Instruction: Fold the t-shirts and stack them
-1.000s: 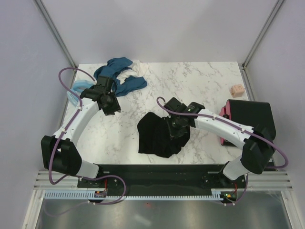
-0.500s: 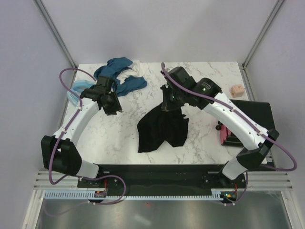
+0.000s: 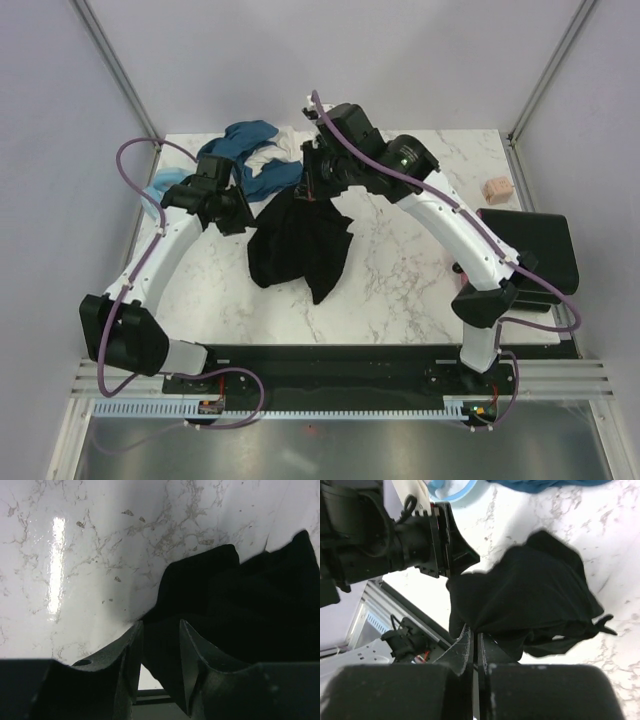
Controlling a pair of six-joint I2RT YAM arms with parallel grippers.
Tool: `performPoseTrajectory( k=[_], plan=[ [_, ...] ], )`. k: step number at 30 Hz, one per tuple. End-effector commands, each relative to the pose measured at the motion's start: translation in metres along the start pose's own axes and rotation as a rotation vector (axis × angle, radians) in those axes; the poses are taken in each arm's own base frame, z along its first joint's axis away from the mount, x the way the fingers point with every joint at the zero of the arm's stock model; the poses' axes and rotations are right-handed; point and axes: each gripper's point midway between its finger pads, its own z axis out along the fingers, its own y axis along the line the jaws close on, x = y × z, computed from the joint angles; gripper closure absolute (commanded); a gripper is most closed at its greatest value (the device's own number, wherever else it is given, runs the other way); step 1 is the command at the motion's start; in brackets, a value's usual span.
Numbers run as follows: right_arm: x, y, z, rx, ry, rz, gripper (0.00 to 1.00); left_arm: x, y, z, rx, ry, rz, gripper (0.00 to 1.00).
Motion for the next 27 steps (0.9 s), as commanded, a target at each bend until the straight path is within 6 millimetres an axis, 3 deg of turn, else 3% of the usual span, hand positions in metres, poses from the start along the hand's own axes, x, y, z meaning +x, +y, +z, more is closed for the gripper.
performPoseTrajectory(
  k=[1,3,5,7,8,9,12,15,17,18,19,23,26,27],
  plan=[
    [0.051,0.016,0.045,-0.074,0.135,0.022,1.00,-0.023,-0.005,-0.034,0.027,-0.121,0.041,0.56],
    [0.092,0.018,0.080,-0.063,0.254,-0.005,0.78,-0.025,0.008,-0.039,-0.035,-0.146,0.030,0.55],
    [0.135,0.014,0.107,-0.041,0.396,-0.009,0.69,-0.031,0.022,-0.048,-0.095,-0.174,0.015,0.54],
    [0.158,0.009,0.118,-0.017,0.453,-0.012,0.57,-0.040,0.028,-0.057,-0.113,-0.201,0.003,0.54],
    [0.166,0.007,0.124,-0.009,0.475,-0.017,0.39,-0.044,0.032,-0.060,-0.121,-0.213,-0.008,0.54],
    [0.171,0.008,0.125,-0.008,0.486,-0.024,0.38,-0.046,0.032,-0.062,-0.124,-0.214,-0.009,0.54],
    [0.170,0.008,0.120,-0.007,0.479,-0.042,0.42,-0.057,0.029,-0.063,-0.123,-0.225,-0.024,0.54],
    [0.152,-0.003,0.102,0.051,0.402,-0.067,0.40,-0.061,0.020,-0.059,-0.092,-0.209,-0.060,0.55],
    [0.129,-0.009,0.077,0.078,0.319,-0.067,0.34,-0.062,0.012,-0.055,-0.060,-0.198,-0.075,0.56],
    [0.126,-0.025,0.073,0.134,0.296,-0.068,0.35,-0.061,0.011,-0.052,-0.057,-0.188,-0.079,0.56],
    [0.113,-0.028,0.055,0.141,0.243,-0.063,0.37,-0.061,0.010,-0.049,-0.053,-0.182,-0.085,0.56],
    [0.084,-0.088,0.030,0.282,0.150,-0.098,0.37,-0.061,0.011,-0.041,-0.064,-0.169,-0.083,0.57],
    [0.091,-0.145,0.032,0.388,0.201,-0.107,0.37,-0.061,0.012,-0.037,-0.075,-0.165,-0.079,0.58],
    [0.102,-0.162,0.036,0.407,0.245,-0.143,0.37,-0.061,0.013,-0.035,-0.078,-0.159,-0.078,0.57]
  ],
)
